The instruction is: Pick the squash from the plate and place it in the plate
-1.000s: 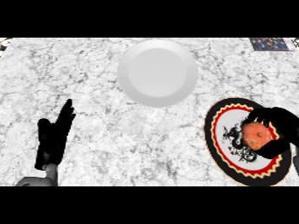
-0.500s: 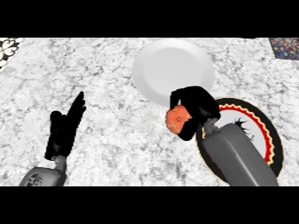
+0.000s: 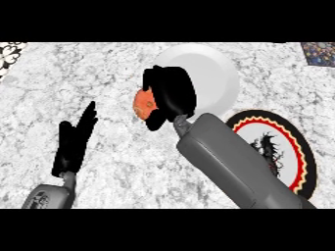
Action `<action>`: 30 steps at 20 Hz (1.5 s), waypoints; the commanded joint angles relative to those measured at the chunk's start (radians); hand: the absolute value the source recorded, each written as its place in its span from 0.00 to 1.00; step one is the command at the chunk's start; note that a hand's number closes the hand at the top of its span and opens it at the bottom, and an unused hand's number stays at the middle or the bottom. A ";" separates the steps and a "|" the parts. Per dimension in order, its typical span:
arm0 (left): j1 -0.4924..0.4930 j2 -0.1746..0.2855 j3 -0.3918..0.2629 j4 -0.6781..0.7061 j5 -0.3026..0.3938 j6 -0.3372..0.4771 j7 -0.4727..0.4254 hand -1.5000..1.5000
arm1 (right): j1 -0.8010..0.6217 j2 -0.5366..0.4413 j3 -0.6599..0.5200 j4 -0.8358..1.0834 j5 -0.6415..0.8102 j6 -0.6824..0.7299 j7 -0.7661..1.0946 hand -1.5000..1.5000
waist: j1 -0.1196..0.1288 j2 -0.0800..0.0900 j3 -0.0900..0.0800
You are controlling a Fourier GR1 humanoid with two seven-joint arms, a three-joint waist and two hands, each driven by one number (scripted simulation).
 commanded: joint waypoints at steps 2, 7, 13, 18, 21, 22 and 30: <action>0.003 -0.027 -0.005 0.033 -0.025 0.034 -0.016 0.50 | -0.156 0.009 0.042 0.046 0.048 -0.214 0.156 1.00 | -0.036 -0.003 0.000; 0.027 -0.010 0.020 -0.024 -0.009 0.027 0.005 0.50 | -0.285 0.009 0.064 0.165 -0.003 -0.282 0.319 1.00 | -0.047 -0.007 0.000; -0.006 -0.034 0.018 0.006 -0.030 0.042 0.015 0.50 | -0.348 0.009 0.035 0.394 -0.097 -0.402 0.219 1.00 | -0.055 0.000 0.000; 0.032 -0.014 0.039 0.006 -0.023 0.016 -0.025 0.50 | -0.382 0.001 -0.105 0.572 -0.111 -0.375 0.043 1.00 | -0.069 0.000 0.000; 0.075 0.019 0.046 -0.065 -0.014 -0.010 -0.003 0.50 | -0.367 -0.011 -0.139 0.661 -0.124 -0.407 -0.036 1.00 | -0.062 0.000 0.001; 0.045 0.010 0.044 -0.066 -0.013 -0.005 0.017 0.50 | -0.361 -0.004 -0.146 0.708 -0.125 -0.424 -0.062 1.00 | -0.058 0.003 0.001; 0.054 -0.046 0.010 -0.028 -0.055 0.032 -0.020 0.50 | -0.357 -0.007 -0.237 0.859 -0.221 -0.253 -0.205 1.00 | -0.051 0.011 0.001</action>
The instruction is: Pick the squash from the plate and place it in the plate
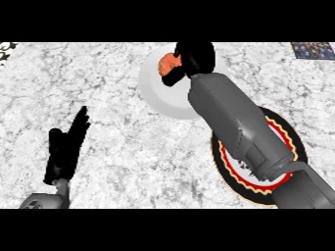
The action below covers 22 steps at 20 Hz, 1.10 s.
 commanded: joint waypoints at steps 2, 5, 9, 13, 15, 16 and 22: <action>-0.016 0.013 0.035 0.029 0.025 -0.021 -0.015 0.50 | -0.002 -0.013 -0.080 0.082 -0.087 0.172 -0.113 1.00 | 0.000 0.003 0.000; -0.030 0.013 0.026 -0.007 0.013 -0.015 0.016 0.50 | -0.023 -0.014 -0.089 0.159 -0.084 0.249 -0.106 0.00 | 0.011 0.004 0.000; -0.001 0.008 0.007 -0.053 0.005 -0.019 0.048 0.50 | 0.011 -0.030 -0.104 0.159 -0.088 0.281 -0.251 0.00 | -0.002 -0.003 0.001; 0.014 -0.020 0.006 -0.002 -0.008 0.004 -0.010 0.50 | 0.039 -0.024 -0.180 0.081 -0.158 0.200 -0.421 0.00 | -0.004 -0.001 0.001; 0.028 -0.020 -0.013 -0.024 -0.017 0.001 0.011 0.50 | 0.043 -0.027 -0.264 0.020 -0.240 0.147 -0.482 0.00 | -0.006 -0.003 0.003; -0.018 0.002 0.035 0.023 0.002 -0.004 0.009 0.50 | 0.073 -0.006 -0.294 -0.005 -0.271 0.109 -0.528 0.00 | -0.020 -0.001 0.003; 0.003 -0.013 0.025 0.015 -0.014 0.011 -0.002 0.50 | 0.144 -0.067 -0.477 -0.060 -0.456 0.180 -0.693 0.00 | -0.025 -0.004 0.002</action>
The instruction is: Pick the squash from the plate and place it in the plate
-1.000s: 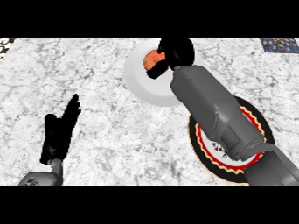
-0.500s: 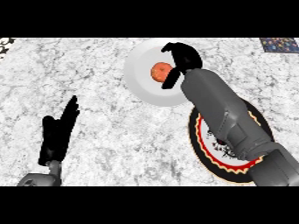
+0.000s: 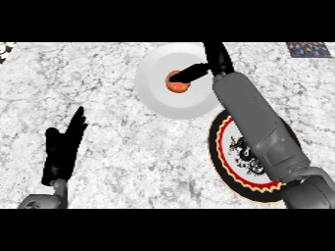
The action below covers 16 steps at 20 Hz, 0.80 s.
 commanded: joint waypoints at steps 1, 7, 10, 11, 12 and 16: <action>0.008 -0.011 -0.009 -0.018 -0.007 0.003 -0.002 0.50 | 0.030 -0.045 -0.114 -0.011 -0.112 0.068 -0.123 0.00 | 0.006 0.001 -0.001; -0.046 -0.013 0.000 0.042 -0.025 -0.007 0.000 0.50 | 0.005 -0.068 -0.143 0.050 -0.135 0.177 -0.175 0.00 | 0.001 -0.001 -0.002; -0.016 -0.010 0.010 0.016 -0.019 -0.010 -0.003 0.50 | 0.034 -0.017 -0.142 0.081 -0.127 0.148 -0.276 0.00 | 0.009 0.001 -0.001; 0.048 -0.010 0.007 -0.022 -0.018 -0.013 -0.030 0.50 | 0.058 -0.043 -0.137 0.054 -0.126 0.177 -0.277 0.00 | 0.001 -0.005 -0.002; -0.006 -0.001 0.036 0.049 0.005 -0.038 -0.041 0.50 | 0.092 -0.017 -0.132 0.061 -0.122 0.166 -0.316 0.00 | -0.003 -0.003 -0.002; -0.024 -0.006 0.049 0.117 -0.015 -0.031 -0.097 0.50 | 0.084 0.005 -0.124 0.113 -0.092 0.115 -0.371 0.00 | 0.004 0.001 -0.002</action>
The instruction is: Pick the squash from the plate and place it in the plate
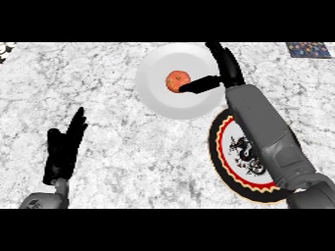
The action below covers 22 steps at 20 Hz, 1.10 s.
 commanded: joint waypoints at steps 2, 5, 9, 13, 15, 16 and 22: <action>0.023 0.006 0.007 -0.020 -0.002 -0.014 0.007 0.50 | -0.016 -0.024 -0.006 0.040 0.015 -0.013 -0.011 0.00 | 0.002 0.000 0.000; 0.007 0.013 0.011 -0.037 0.006 -0.030 0.036 0.50 | 0.003 0.024 -0.004 0.065 0.028 -0.100 -0.014 0.00 | 0.003 0.000 0.000; -0.025 -0.030 -0.017 -0.022 -0.019 -0.004 0.050 0.50 | -0.010 -0.002 0.000 0.101 0.051 -0.127 -0.009 0.00 | 0.009 0.004 0.000; 0.010 -0.050 -0.011 -0.007 -0.033 0.016 0.008 0.50 | 0.051 0.002 0.015 0.075 0.061 -0.108 -0.020 0.00 | -0.009 -0.003 0.000; 0.009 -0.017 -0.010 -0.072 -0.020 -0.020 0.056 0.50 | 0.004 -0.022 -0.007 0.119 0.059 -0.142 -0.021 0.00 | 0.012 0.004 0.001; 0.034 -0.018 -0.002 -0.066 -0.017 -0.021 0.034 0.50 | 0.026 0.001 0.014 0.098 0.075 -0.161 0.003 0.00 | 0.000 -0.002 0.000; -0.016 -0.019 0.007 -0.082 -0.020 -0.020 0.084 0.50 | 0.062 -0.077 -0.006 0.122 0.070 -0.121 -0.036 0.00 | 0.004 0.002 0.001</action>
